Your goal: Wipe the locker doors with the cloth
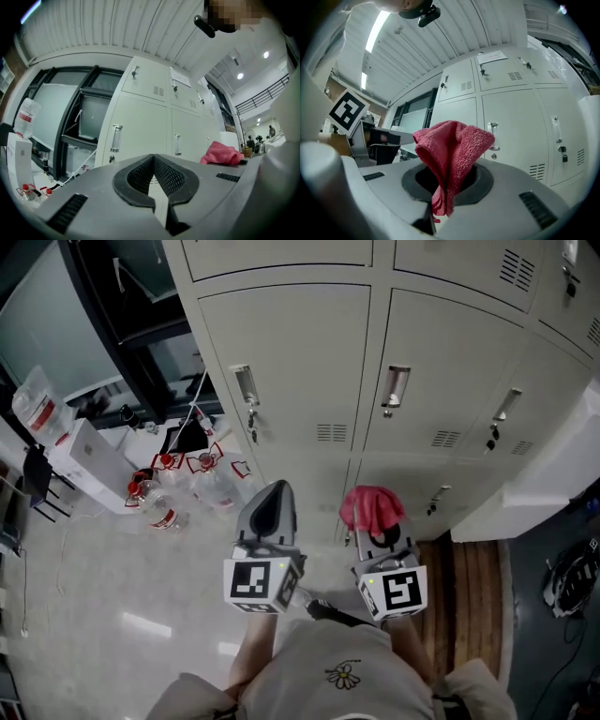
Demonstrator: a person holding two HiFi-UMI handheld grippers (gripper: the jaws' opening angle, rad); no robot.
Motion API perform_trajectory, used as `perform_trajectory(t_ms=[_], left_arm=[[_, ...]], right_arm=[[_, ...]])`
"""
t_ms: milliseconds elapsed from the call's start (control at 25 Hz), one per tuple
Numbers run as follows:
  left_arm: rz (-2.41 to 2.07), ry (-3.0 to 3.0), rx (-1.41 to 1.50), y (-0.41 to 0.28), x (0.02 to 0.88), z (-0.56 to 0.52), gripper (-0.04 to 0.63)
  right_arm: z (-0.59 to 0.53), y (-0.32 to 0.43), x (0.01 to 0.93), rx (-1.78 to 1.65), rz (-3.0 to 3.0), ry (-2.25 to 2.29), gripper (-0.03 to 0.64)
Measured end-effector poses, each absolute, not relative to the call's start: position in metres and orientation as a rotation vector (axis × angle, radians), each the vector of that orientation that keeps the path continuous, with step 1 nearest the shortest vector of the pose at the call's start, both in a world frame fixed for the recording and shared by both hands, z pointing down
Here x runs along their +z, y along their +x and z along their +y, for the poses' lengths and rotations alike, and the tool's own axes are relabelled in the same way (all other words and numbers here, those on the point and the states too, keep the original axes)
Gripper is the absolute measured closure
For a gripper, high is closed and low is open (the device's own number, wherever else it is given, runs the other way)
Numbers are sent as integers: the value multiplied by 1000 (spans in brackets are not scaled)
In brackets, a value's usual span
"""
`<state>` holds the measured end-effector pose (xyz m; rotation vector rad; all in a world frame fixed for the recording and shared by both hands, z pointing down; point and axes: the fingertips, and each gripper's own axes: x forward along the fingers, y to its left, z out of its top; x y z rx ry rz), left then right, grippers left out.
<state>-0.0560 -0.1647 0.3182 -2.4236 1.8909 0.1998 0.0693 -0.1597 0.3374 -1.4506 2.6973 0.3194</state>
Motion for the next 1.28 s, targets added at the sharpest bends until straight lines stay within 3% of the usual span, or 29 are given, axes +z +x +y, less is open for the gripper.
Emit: perform_trajectory(t_ms=[680,1280], left_arm=[[1936,-2314,164,-111,295,-207,578],[1952,-2280,84,-130,280,-219,578]], right_arm=[[-203,19,318,363,2756,-1363,586],[-270,-114,148,680,2735,-967,586]])
